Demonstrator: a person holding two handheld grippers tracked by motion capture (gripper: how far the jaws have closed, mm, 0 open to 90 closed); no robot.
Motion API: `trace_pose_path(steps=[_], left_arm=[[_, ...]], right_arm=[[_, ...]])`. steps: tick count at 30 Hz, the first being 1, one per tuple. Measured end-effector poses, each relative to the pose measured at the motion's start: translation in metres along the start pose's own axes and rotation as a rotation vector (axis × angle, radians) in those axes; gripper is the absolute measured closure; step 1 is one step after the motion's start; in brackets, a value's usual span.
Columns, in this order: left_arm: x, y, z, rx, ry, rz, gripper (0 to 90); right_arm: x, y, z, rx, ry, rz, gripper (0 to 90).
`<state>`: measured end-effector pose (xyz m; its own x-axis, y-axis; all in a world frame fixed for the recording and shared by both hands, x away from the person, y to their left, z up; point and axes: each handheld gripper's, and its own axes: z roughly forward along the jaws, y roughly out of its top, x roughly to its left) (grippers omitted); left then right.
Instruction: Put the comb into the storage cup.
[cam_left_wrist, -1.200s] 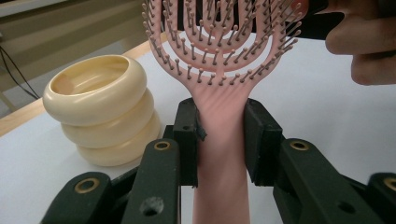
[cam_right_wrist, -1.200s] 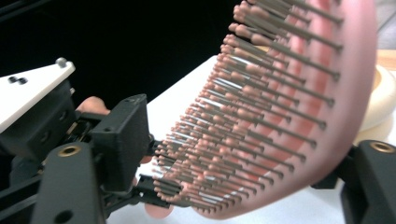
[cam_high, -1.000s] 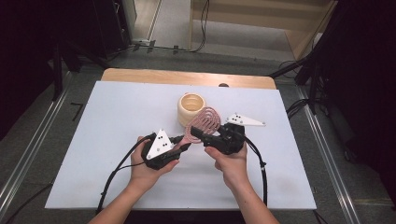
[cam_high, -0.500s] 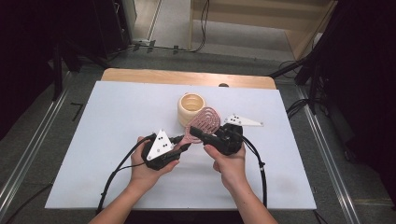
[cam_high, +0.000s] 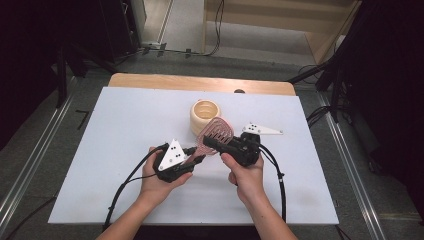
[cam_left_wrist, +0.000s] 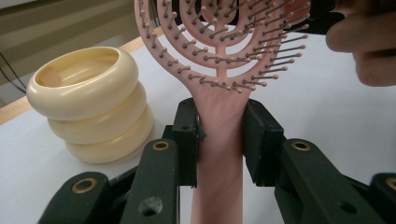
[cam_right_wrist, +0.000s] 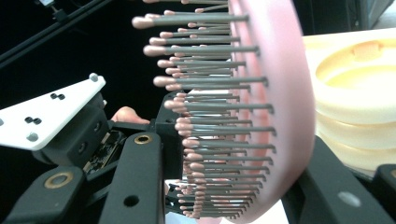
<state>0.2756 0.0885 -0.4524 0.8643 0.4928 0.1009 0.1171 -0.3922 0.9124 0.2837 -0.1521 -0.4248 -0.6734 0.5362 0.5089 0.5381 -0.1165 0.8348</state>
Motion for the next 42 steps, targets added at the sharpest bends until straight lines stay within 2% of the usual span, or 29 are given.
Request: trace_pose_path(steps=[1, 2, 3, 4, 5, 6, 7, 9, 11, 13, 16, 19, 27, 30, 34, 42], left_arm=[[0.001, 0.000, 0.000, -0.003, -0.003, -0.007, 63.7], [0.001, 0.000, 0.000, -0.005, -0.003, -0.010, 54.3], [0.001, 0.000, -0.001, -0.012, -0.008, -0.012, 54.3], [0.000, 0.000, -0.001, -0.017, -0.013, -0.015, 49.1], [0.000, 0.001, -0.001, -0.019, -0.017, -0.018, 37.8], [0.000, 0.001, -0.002, -0.023, -0.018, -0.026, 30.8], [0.001, 0.001, -0.003, -0.027, -0.023, -0.035, 30.8], [0.003, 0.000, -0.005, -0.030, -0.034, -0.056, 19.9], [0.005, -0.002, -0.008, -0.041, -0.027, -0.076, 13.0], [0.009, -0.005, -0.012, -0.048, -0.016, -0.097, 11.0], [0.014, -0.008, -0.016, -0.044, 0.001, -0.127, 1.8], [0.017, -0.012, -0.024, -0.055, 0.010, -0.132, 0.1], [0.030, -0.025, -0.049, -0.090, 0.044, -0.182, 0.0], [0.033, -0.030, -0.057, -0.092, 0.064, -0.184, 0.0], [0.036, -0.034, -0.068, -0.090, 0.091, -0.168, 0.0], [0.043, -0.043, -0.086, -0.100, 0.134, -0.173, 0.0]], right_arm=[[0.000, 0.000, 0.000, 0.001, 0.001, -0.005, 60.8], [0.001, 0.000, 0.000, -0.002, 0.002, -0.019, 60.8], [0.001, 0.000, 0.000, -0.002, 0.002, -0.019, 60.8], [0.001, 0.000, 0.000, 0.002, 0.003, -0.024, 60.8], [0.002, 0.000, 0.000, -0.001, 0.008, -0.035, 60.8], [0.002, 0.000, 0.000, -0.004, 0.010, -0.040, 60.8], [0.002, 0.000, 0.000, -0.004, 0.010, -0.040, 60.8], [0.003, 0.000, -0.001, -0.007, 0.007, -0.050, 60.8], [0.003, 0.001, -0.002, -0.018, 0.016, -0.060, 60.8], [0.003, 0.001, -0.004, -0.027, 0.024, -0.078, 60.8], [0.004, 0.003, -0.005, -0.031, 0.020, -0.080, 60.8], [0.002, 0.003, -0.006, -0.026, 0.009, -0.088, 60.8], [0.001, 0.004, -0.009, -0.014, -0.008, -0.114, 60.8], [0.000, 0.005, -0.009, -0.017, -0.011, -0.119, 60.8], [-0.001, 0.008, -0.010, -0.019, -0.019, -0.123, 60.8], [0.001, 0.017, -0.010, -0.015, -0.038, -0.151, 60.8]])
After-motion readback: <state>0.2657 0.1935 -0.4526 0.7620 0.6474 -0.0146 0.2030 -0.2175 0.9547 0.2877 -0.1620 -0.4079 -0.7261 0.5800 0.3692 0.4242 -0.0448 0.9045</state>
